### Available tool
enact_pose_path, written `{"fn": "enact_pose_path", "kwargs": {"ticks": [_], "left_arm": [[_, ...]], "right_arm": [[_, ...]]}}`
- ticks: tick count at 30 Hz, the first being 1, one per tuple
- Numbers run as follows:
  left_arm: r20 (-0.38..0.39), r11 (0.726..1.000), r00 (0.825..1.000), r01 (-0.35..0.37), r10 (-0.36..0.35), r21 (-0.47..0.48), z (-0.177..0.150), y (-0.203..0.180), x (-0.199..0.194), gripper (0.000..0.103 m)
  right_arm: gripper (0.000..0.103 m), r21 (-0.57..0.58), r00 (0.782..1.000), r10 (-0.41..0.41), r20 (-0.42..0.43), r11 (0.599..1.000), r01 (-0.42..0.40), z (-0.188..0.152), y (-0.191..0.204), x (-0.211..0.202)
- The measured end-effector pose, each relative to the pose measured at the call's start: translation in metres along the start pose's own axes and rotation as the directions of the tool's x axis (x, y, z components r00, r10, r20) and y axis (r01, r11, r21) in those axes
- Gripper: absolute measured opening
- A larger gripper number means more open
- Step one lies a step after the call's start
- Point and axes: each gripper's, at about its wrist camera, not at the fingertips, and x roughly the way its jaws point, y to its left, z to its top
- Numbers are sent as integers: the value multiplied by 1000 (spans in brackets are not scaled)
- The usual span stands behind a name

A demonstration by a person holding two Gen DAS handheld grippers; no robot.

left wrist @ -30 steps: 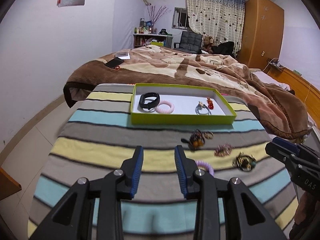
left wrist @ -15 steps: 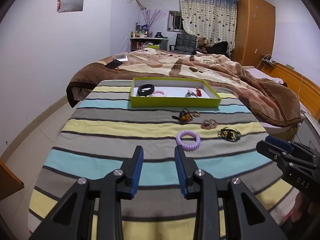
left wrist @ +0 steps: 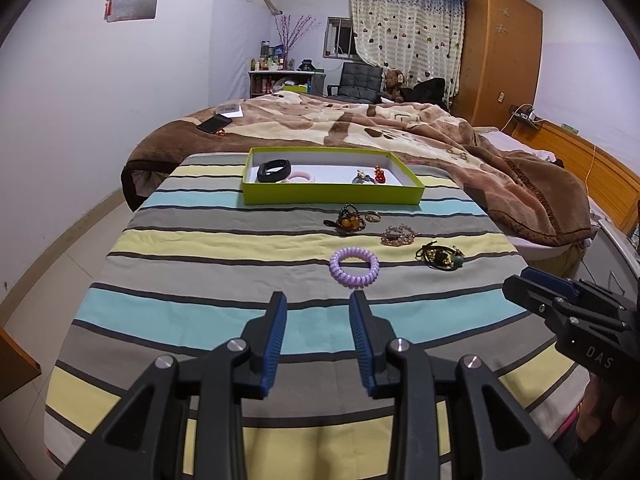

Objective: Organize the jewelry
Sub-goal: 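Withdraw both open tools from the box toward the remaining jewelry, then grasp lavender coil hair tie with left tool while right tool grasps teal-bead hair tie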

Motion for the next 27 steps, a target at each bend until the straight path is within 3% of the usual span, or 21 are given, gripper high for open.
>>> {"fn": "enact_pose_path", "kwargs": {"ticks": [17, 27], "left_arm": [[-18, 999, 1000, 19, -19, 35, 17, -11, 21, 34], [-87, 999, 996, 35, -32, 35, 30, -13, 62, 34]], "right_arm": [[40, 47, 998, -48, -27, 998, 49, 11, -24, 14], [40, 69, 994, -82, -74, 994, 87, 26, -41, 42]]}}
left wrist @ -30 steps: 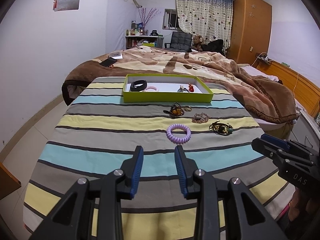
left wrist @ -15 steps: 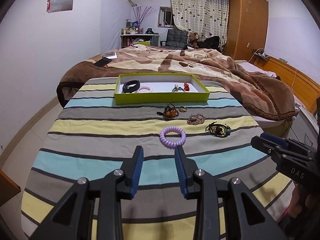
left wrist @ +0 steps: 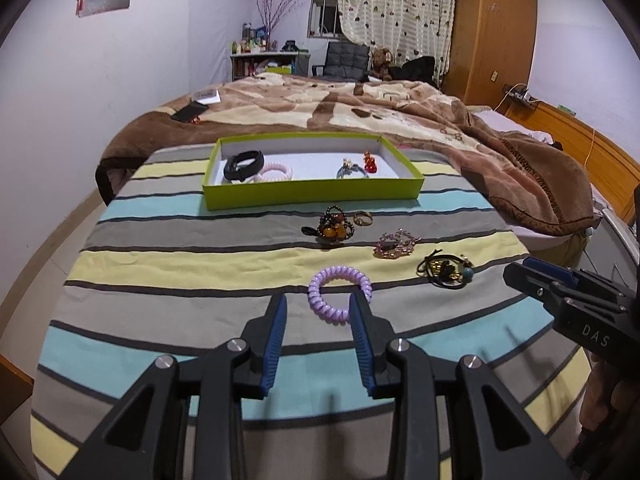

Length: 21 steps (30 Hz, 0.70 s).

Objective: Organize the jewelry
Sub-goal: 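Grasp lavender coil hair tie with left tool while right tool grasps teal-bead hair tie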

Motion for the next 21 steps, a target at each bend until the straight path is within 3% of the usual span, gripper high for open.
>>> {"fn": "enact_pose_path", "kwargs": {"ticks": [11, 21], "left_arm": [[-98, 1000, 995, -5, 2, -23, 10, 1, 46, 34], [-151, 1000, 988, -25, 24, -5, 9, -4, 68, 34]], "right_arm": [[36, 20, 996, -25, -88, 999, 27, 15, -12, 44], [23, 12, 989, -30, -145, 999, 32, 15, -17, 68]]}}
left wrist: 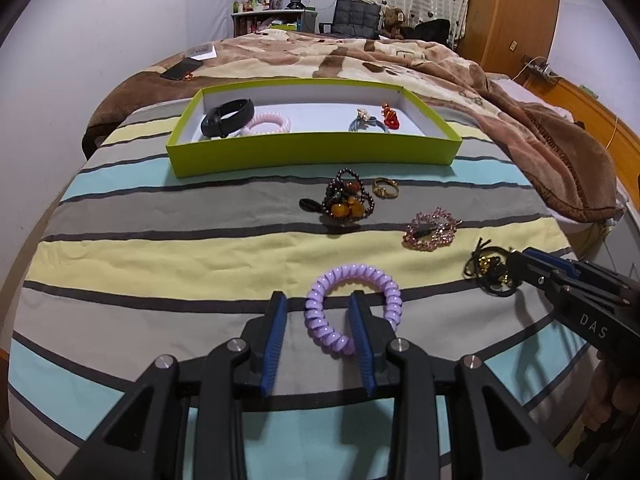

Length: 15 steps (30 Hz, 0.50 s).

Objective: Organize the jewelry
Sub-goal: 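Grasp lavender coil hair tie with left tool while right tool grasps teal-bead hair tie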

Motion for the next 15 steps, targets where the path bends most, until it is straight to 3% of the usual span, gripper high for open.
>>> {"fn": "enact_pose_path", "kwargs": {"ticks": [5, 8, 15], "left_arm": [[8, 998, 999, -42, 42, 36, -2, -7, 0, 31], [8, 998, 999, -40, 39, 54, -3, -9, 0, 13], [21, 998, 999, -26, 25, 48, -6, -6, -8, 10]], "right_arm": [[14, -34, 1000, -28, -2, 999, 28, -2, 4, 2], [14, -33, 1000, -21, 0, 999, 21, -2, 4, 1], [14, -19, 1000, 2, 24, 1000, -2, -4, 2, -9]]}}
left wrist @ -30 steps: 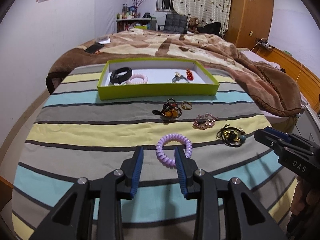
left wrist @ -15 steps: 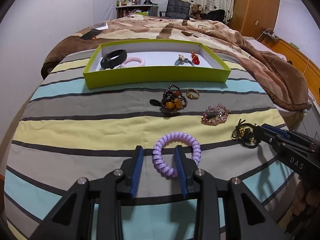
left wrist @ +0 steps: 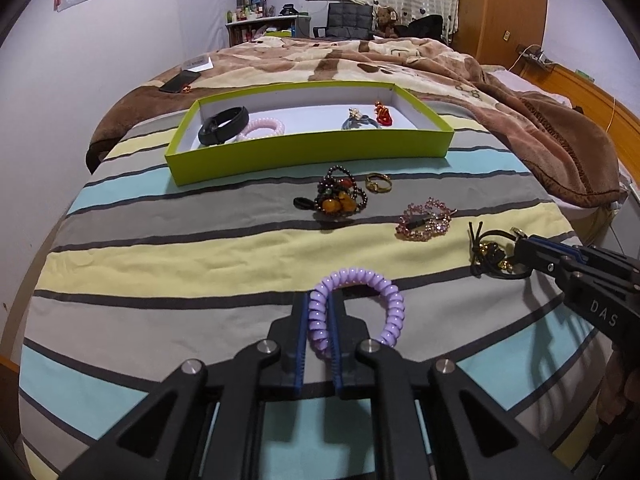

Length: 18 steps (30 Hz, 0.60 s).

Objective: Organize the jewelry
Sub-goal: 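Grasp lavender coil hair tie with left tool while right tool grasps teal-bead hair tie, then carry both held hair ties over the lime-green box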

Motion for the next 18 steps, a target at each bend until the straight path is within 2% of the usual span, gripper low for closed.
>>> {"fn": "enact_pose_path", "kwargs": {"ticks": [18], "left_arm": [[83, 996, 994, 71, -67, -48, -4, 16, -38, 10]], "right_arm": [[14, -6, 995, 62, 76, 998, -62, 2, 13, -37]]}}
